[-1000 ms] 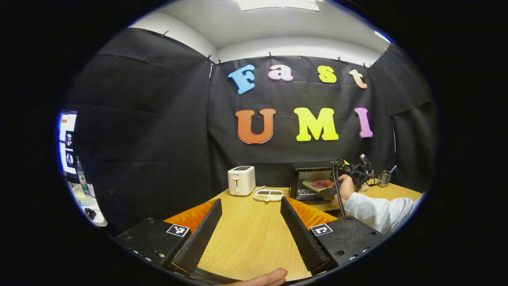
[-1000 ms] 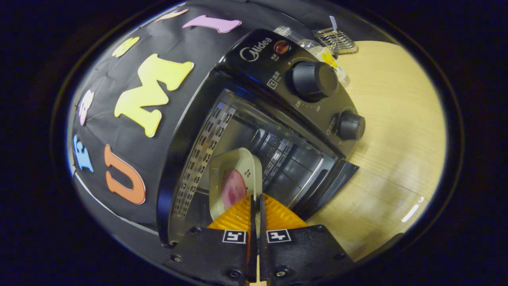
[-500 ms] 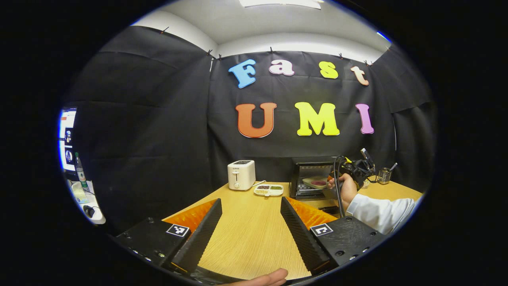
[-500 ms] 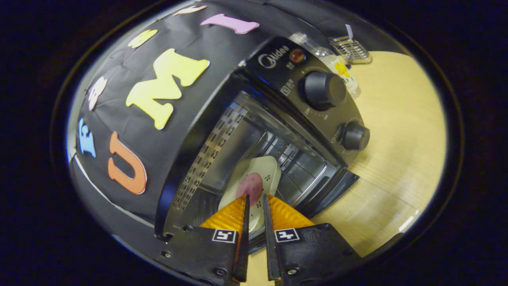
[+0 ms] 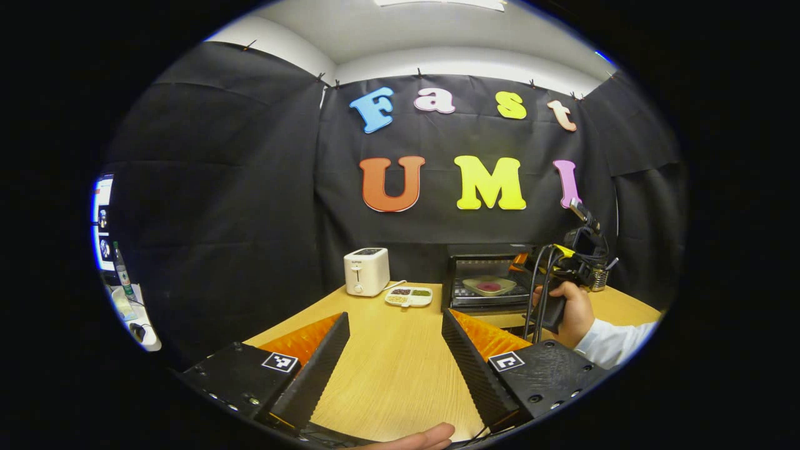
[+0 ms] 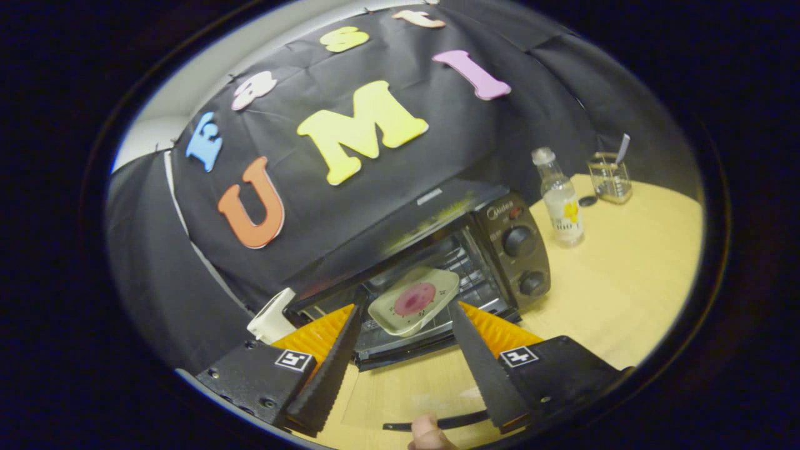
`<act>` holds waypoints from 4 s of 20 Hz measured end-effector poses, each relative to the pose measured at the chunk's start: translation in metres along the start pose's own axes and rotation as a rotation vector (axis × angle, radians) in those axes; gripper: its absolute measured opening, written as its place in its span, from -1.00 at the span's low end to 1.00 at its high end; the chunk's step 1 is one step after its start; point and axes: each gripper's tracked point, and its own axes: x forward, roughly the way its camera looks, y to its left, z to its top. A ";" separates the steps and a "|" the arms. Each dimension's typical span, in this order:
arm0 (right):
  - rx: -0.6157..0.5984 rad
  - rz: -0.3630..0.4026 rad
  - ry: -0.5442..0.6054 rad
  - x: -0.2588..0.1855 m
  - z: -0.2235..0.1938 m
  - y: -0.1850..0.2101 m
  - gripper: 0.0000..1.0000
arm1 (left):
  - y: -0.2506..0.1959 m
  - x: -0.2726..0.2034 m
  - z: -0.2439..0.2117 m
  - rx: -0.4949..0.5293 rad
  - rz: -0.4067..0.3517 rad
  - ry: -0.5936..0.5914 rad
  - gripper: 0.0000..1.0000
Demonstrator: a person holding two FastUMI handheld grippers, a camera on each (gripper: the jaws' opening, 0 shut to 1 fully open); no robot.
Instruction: Open the electric oven with the left hand, put the food in, and close the electric oven.
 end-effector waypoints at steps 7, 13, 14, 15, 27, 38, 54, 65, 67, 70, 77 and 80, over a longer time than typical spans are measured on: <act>-0.214 0.070 -0.152 -0.102 0.067 -0.007 0.90 | -0.045 0.017 0.011 0.017 -0.056 0.024 0.89; -0.340 0.103 -0.235 -0.185 0.131 -0.014 0.92 | -0.094 0.056 -0.006 0.001 -0.146 0.085 0.90; -0.354 0.093 -0.252 -0.196 0.142 -0.022 0.90 | -0.103 0.065 -0.017 0.008 -0.166 0.114 0.91; -0.371 0.078 -0.270 -0.208 0.153 -0.031 0.90 | -0.114 0.074 -0.029 0.011 -0.187 0.150 0.92; -0.498 -0.002 -0.378 -0.326 0.199 -0.114 0.92 | -0.231 0.132 -0.141 0.062 -0.367 0.420 0.92; -0.470 -0.039 -0.385 -0.341 0.200 -0.175 0.93 | -0.254 0.150 -0.173 0.118 -0.308 0.484 0.95; -0.477 -0.061 -0.394 -0.358 0.199 -0.174 0.92 | -0.248 0.167 -0.173 0.090 -0.245 0.491 0.94; -0.457 -0.080 -0.355 -0.366 0.188 -0.179 0.92 | -0.249 0.179 -0.119 0.070 -0.237 0.339 0.93; -0.459 -0.092 -0.365 -0.368 0.189 -0.181 0.92 | -0.246 0.187 -0.108 0.053 -0.231 0.309 0.93; -0.467 -0.100 -0.369 -0.369 0.188 -0.179 0.93 | -0.244 0.196 -0.092 0.055 -0.240 0.276 0.96; -0.470 -0.122 -0.351 -0.367 0.186 -0.185 0.92 | -0.230 0.229 -0.090 0.070 -0.167 0.273 0.96; -0.462 -0.126 -0.345 -0.364 0.185 -0.186 0.92 | -0.232 0.245 -0.082 0.083 -0.173 0.247 0.96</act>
